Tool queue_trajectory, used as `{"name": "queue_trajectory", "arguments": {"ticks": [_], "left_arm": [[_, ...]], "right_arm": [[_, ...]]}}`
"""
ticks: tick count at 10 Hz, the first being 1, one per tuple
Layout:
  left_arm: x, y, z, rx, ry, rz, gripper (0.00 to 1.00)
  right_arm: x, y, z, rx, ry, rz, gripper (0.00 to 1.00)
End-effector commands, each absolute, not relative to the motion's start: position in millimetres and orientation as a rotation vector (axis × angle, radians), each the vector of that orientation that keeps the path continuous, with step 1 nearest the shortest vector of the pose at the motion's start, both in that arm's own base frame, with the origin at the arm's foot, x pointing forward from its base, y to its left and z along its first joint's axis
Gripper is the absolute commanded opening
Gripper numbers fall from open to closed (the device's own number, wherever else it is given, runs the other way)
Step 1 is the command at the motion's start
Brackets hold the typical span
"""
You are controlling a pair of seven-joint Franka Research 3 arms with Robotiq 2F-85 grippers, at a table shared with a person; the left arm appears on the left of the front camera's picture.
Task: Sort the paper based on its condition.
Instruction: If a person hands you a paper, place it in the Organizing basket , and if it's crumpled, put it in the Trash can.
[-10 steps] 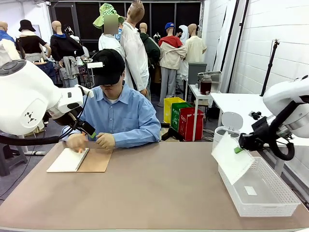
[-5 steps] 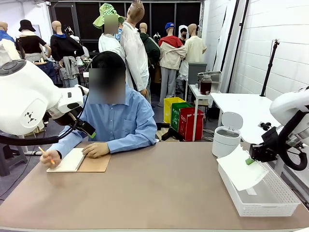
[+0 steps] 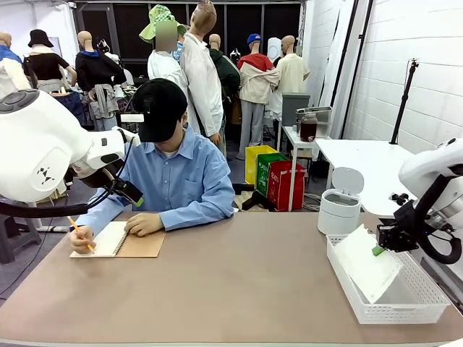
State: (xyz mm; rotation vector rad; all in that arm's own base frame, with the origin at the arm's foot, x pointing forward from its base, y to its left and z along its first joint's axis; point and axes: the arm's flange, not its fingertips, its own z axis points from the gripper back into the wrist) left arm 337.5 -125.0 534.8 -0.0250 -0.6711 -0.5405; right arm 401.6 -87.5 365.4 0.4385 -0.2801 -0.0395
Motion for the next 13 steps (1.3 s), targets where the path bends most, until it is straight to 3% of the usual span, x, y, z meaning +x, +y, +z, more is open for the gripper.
{"name": "queue_trajectory", "arguments": {"ticks": [1,12,13], "left_arm": [[337.3,-124.5,534.5,-0.025,-0.665,-0.541,1.00],[337.3,-124.5,534.5,-0.025,-0.665,-0.541,1.00],[337.3,-124.5,534.5,-0.025,-0.665,-0.541,1.00]], "right_arm": [[388.0,-77.3,350.2,0.417,-0.287,-0.072,0.00],[373.3,-62.9,339.9,0.373,-0.137,-0.216,0.00],[372.3,-63.2,339.8,0.361,-0.115,-0.241,0.20]]}}
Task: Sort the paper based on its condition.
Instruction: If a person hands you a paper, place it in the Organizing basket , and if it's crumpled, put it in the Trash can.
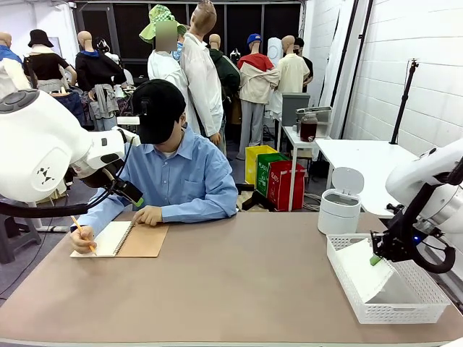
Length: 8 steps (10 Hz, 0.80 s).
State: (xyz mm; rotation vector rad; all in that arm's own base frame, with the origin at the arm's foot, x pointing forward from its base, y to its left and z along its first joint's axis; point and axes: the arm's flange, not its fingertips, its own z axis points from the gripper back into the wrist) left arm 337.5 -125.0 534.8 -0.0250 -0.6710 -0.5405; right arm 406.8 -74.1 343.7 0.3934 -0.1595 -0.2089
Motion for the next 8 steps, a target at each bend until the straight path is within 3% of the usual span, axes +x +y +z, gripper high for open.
{"name": "queue_trajectory", "arguments": {"ticks": [1,4,8], "left_arm": [[337.3,-124.5,534.5,-0.025,-0.665,-0.541,1.00],[337.3,-124.5,534.5,-0.025,-0.665,-0.541,1.00],[337.3,-124.5,534.5,-0.025,-0.665,-0.541,1.00]], "right_arm": [[371.8,-63.4,341.9,0.349,-0.100,-0.260,0.40],[370.5,-64.0,349.9,0.250,-0.037,-0.343,0.99],[377.2,-55.3,366.2,0.118,0.044,-0.413,1.00]]}}
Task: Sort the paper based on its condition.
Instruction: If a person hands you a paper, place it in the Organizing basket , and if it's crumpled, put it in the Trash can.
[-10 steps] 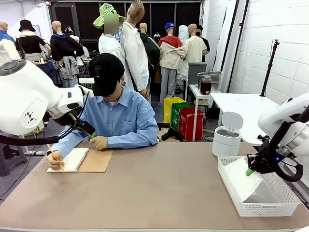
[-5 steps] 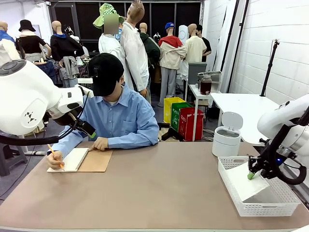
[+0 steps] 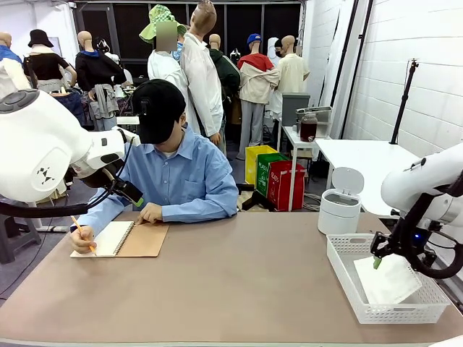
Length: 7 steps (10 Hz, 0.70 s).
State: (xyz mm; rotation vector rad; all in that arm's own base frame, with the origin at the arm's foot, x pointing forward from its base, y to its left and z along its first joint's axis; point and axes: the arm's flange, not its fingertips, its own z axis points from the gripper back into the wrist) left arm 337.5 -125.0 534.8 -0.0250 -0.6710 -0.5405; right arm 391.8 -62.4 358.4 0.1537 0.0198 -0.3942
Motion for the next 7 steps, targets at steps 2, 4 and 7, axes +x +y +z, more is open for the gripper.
{"name": "queue_trajectory", "arguments": {"ticks": [2,4,7], "left_arm": [[337.3,-124.5,534.5,-0.025,-0.665,-0.541,1.00],[337.3,-124.5,534.5,-0.025,-0.665,-0.541,1.00],[337.3,-124.5,534.5,-0.025,-0.665,-0.541,1.00]], "right_arm": [[379.7,-52.0,371.4,0.074,0.073,-0.427,1.00],[382.9,-49.7,373.8,0.052,0.070,-0.432,1.00],[389.8,-46.9,391.2,0.076,0.006,-0.441,1.00]]}}
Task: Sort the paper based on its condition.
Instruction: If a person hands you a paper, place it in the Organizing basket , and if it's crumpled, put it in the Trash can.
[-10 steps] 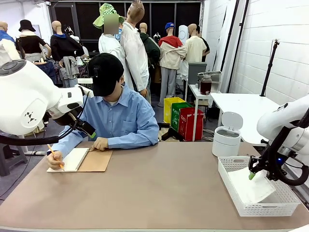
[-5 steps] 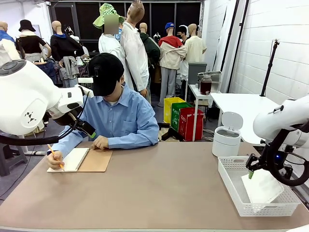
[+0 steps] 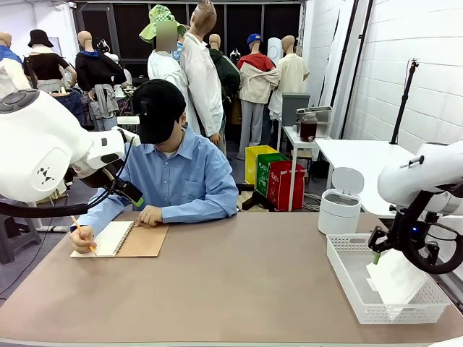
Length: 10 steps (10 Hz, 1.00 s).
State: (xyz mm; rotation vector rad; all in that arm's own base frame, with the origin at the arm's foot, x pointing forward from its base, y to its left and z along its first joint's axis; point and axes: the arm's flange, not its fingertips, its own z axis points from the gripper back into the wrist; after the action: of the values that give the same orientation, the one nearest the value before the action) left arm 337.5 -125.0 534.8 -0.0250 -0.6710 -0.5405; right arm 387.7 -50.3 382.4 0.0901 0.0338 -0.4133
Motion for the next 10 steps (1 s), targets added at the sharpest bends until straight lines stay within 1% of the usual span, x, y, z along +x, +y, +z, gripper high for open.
{"name": "queue_trajectory", "arguments": {"ticks": [1,3,5,8,10], "left_arm": [[337.3,-124.5,534.5,-0.025,-0.665,-0.541,1.00],[337.3,-124.5,534.5,-0.025,-0.665,-0.541,1.00],[337.3,-124.5,534.5,-0.025,-0.665,-0.541,1.00],[337.3,-124.5,534.5,-0.025,-0.665,-0.541,1.00],[337.3,-124.5,534.5,-0.025,-0.665,-0.541,1.00]], "right_arm": [[392.7,-44.1,400.0,0.086,-0.027,-0.437,1.00],[398.6,-38.5,412.2,0.153,-0.090,-0.416,1.00],[404.0,-34.9,418.5,0.262,-0.169,-0.418,1.00],[403.9,-35.7,417.6,0.388,-0.194,-0.411,1.00],[407.7,-40.9,394.4,0.451,-0.132,-0.420,1.00]]}}
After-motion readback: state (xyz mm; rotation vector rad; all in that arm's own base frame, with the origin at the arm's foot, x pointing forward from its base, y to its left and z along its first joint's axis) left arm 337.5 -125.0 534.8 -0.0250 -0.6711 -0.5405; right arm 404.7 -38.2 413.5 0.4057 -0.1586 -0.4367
